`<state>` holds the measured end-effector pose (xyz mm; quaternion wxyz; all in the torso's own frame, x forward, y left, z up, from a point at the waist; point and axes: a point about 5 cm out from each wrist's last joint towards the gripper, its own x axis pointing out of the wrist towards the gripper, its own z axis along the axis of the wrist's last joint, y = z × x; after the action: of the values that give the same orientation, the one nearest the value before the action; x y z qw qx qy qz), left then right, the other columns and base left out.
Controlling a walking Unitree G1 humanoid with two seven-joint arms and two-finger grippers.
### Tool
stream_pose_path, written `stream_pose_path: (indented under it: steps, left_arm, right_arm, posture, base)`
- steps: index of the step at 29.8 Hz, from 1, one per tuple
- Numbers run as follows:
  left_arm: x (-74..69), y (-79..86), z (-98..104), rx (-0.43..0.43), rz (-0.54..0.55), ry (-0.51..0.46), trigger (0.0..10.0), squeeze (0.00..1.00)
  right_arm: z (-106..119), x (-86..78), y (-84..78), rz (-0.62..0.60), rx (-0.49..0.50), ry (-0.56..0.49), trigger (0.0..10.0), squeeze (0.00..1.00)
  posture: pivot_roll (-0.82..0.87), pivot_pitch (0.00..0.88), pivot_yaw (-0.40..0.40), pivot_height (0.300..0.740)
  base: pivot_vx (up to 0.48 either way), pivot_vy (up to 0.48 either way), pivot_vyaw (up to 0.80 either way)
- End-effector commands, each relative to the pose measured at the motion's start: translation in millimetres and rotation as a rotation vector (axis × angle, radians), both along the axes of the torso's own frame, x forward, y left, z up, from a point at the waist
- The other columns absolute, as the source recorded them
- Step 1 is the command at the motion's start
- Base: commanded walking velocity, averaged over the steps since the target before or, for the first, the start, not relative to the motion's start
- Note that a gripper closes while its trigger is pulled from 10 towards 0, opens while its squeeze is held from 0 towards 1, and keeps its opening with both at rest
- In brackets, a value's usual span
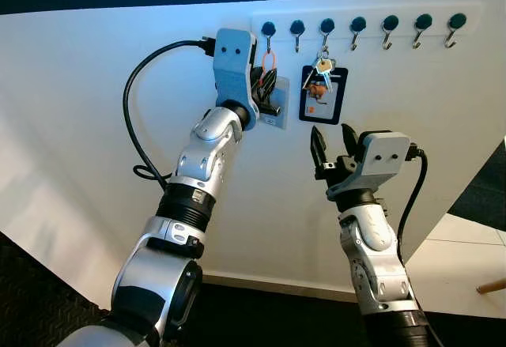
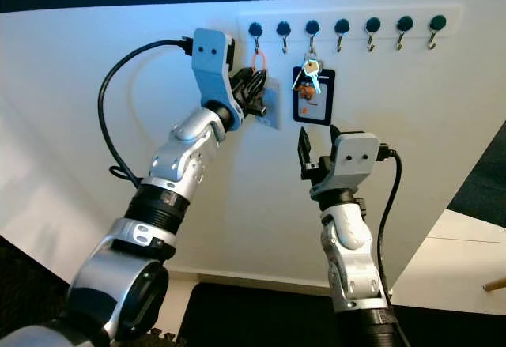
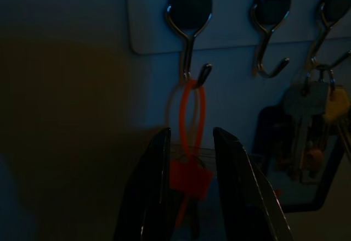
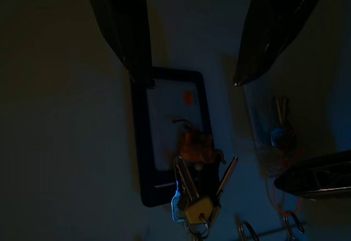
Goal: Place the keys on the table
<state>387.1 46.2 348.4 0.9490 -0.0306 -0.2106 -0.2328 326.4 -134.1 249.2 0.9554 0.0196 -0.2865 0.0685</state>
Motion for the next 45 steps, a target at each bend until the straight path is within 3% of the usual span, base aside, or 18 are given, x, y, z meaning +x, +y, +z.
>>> stream_pose_path:
  steps: [1,7,8,9,10,12,13,15,16,18,19,28,31,32,33,35,39,45]
  left_arm:
    - [0.4,9.8,0,0.001,0.028,-0.007,10.0,0.0]
    - [-1.0,15.4,1,-0.011,0.042,-0.013,10.0,0.0]
    - [-1.2,16.7,0,-0.012,0.046,-0.014,5.6,0.0]
    - [-1.5,17.5,0,-0.012,0.049,-0.015,1.8,0.0]
    - [-1.5,17.5,0,-0.012,0.049,-0.015,1.8,0.0]
    - [-1.7,17.9,-1,-0.011,0.05,-0.017,0.9,0.0]
    - [-1.9,17.9,-1,-0.009,0.051,-0.018,0.0,0.0]
    - [-2.5,17.5,-1,-0.006,0.048,-0.022,0.0,0.0]
    - [-3.1,16.9,-1,-0.003,0.045,-0.024,4.6,0.0]
    - [-3.1,16.9,-1,-0.003,0.045,-0.024,4.6,0.0]
    - [-3.6,16.2,-1,-0.002,0.043,-0.025,10.0,0.0]
    - [-8.9,16.0,14,0.035,0.08,-0.086,10.0,0.0]
    - [-7.2,14.6,13,0.158,0.082,-0.08,10.0,0.0]
    - [-7.2,14.6,13,0.158,0.082,-0.08,10.0,0.0]
    - [-4.5,15.6,13,0.257,0.064,-0.064,10.0,0.0]
    - [-4.5,15.6,13,0.257,0.064,-0.064,10.0,0.0]
    - [-0.4,16.6,15,0.346,0.046,-0.056,10.0,0.0]
    - [4.5,24.3,27,0.352,0.099,-0.065,10.0,0.0]
  right_arm:
    - [-2,-0.2,2.6,0.011,0.007,0.002,10.0,0.0]
    - [-2,0.0,2.6,0.014,0.006,0.003,10.0,0.0]
    - [-2,0.1,2.8,0.015,0.006,0.003,10.0,0.0]
    - [-2,0.3,3.2,0.016,0.005,0.003,10.0,0.0]
    - [-2,0.3,3.2,0.016,0.005,0.003,10.0,0.0]
    - [-2,0.3,3.5,0.018,0.005,0.002,10.0,0.0]
    - [-2,0.5,4.0,0.02,0.005,0.002,10.0,0.0]
    - [-1,0.7,4.4,0.022,0.004,0.001,10.0,0.0]
    - [-1,0.8,4.7,0.024,0.004,0.001,10.0,0.0]
    - [-1,0.8,4.7,0.024,0.004,0.001,10.0,0.0]
    - [-1,0.8,5.0,0.024,0.003,0.0,10.0,0.0]
    - [-1,0.7,5.7,0.027,0.001,0.0,10.0,0.0]
    - [-1,0.8,5.9,0.028,0.002,0.0,10.0,0.0]
    - [-1,0.8,5.9,0.028,0.002,0.0,10.0,0.0]
    - [-1,1.2,5.9,0.028,0.003,0.0,10.0,0.0]
    - [-1,1.2,5.9,0.028,0.003,0.0,10.0,0.0]
    - [-1,1.4,5.8,0.027,0.005,-0.001,10.0,0.0]
    - [-1,0.1,3.0,0.013,0.009,-0.003,10.0,0.0]
  posture:
    - [0.02,0.217,0.127,0.74]
    - [0.02,0.216,0.125,0.74]
    - [0.02,0.215,0.124,0.74]
    - [0.02,0.214,0.123,0.74]
    - [0.02,0.214,0.123,0.74]
    - [0.02,0.213,0.121,0.74]
    - [0.02,0.213,0.12,0.74]
    - [0.02,0.211,0.12,0.74]
    - [0.02,0.21,0.12,0.74]
    - [0.02,0.21,0.12,0.74]
    - [0.02,0.209,0.119,0.74]
    - [0.02,0.208,0.12,0.74]
    - [0.02,0.21,0.12,0.74]
    - [0.02,0.21,0.12,0.74]
    - [0.03,0.212,0.122,0.74]
    - [0.03,0.212,0.122,0.74]
    - [0.03,0.212,0.127,0.74]
    - [0.03,0.214,0.138,0.74]
  base:
    - [0.0,0.0,0.0]
    - [0.0,0.0,0.0]
    - [0.0,0.0,0.0]
    - [0.0,0.0,0.0]
    - [0.0,0.0,0.0]
    - [0.0,0.0,0.0]
    - [0.0,0.0,0.0]
    - [0.0,0.0,0.0]
    - [0.0,0.0,0.0]
    - [0.0,0.0,0.0]
    - [0.0,0.0,0.0]
    - [0.0,0.0,0.0]
    - [0.0,0.0,0.0]
    - [0.0,0.0,0.0]
    - [0.0,0.0,0.0]
    - [0.0,0.0,0.0]
    - [0.0,0.0,0.0]
    - [0.0,0.0,0.0]
